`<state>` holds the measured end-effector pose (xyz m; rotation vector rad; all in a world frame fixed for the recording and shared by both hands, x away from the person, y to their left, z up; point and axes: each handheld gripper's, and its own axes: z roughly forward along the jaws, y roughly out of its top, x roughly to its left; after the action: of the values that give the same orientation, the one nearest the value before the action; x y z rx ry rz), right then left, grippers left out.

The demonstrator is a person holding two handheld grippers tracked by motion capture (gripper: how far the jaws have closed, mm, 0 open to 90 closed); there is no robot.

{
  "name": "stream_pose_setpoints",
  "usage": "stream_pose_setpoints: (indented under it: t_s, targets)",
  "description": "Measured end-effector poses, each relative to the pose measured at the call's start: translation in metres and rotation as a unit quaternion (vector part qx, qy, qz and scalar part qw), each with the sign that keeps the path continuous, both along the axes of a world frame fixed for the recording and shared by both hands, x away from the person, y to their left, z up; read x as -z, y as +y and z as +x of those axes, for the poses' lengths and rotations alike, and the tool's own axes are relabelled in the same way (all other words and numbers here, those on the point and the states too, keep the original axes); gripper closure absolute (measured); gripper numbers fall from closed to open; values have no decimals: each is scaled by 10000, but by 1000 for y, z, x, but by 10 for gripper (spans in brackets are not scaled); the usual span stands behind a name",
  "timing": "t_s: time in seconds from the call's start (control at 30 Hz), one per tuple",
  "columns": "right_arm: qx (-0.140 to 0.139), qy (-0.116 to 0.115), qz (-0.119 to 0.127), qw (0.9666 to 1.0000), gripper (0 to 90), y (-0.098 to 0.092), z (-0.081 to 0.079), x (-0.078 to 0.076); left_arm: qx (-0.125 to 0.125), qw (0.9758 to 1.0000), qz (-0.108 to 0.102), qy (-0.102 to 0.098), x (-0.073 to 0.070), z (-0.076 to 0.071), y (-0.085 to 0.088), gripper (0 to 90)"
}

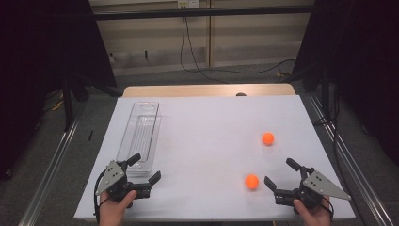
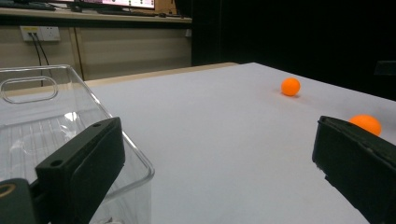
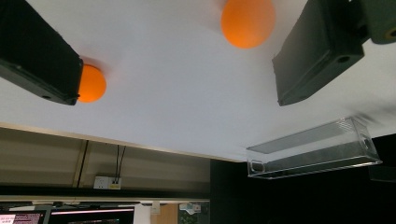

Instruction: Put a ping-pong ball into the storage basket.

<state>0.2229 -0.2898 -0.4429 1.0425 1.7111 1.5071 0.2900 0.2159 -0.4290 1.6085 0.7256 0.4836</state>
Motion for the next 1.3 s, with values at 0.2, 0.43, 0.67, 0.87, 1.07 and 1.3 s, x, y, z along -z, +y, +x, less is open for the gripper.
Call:
stream_pose_setpoints:
  t_s: [0.2,0.43,0.67,0.87,1.07,1.3]
  targets:
    - [14,32,60,10000,9,-1,1,0,150,9998,-46,112,-1,0,-4,19]
    - [-53,21,30,10000,6,1,3,-1,244,9996,36,121,-2,-1,-11,17]
    - [-73,6,26,10000,9,1,2,-1,395,9991,102,133,-4,0,-18,16]
    - [-81,-11,14,10000,10,1,2,-1,498,9986,104,114,-6,1,-25,16]
    - [-89,-31,8,10000,10,1,2,-2,608,9979,145,166,-6,2,-32,16]
    - [-78,-17,28,10000,10,0,2,-2,708,9971,63,273,-6,5,-38,16]
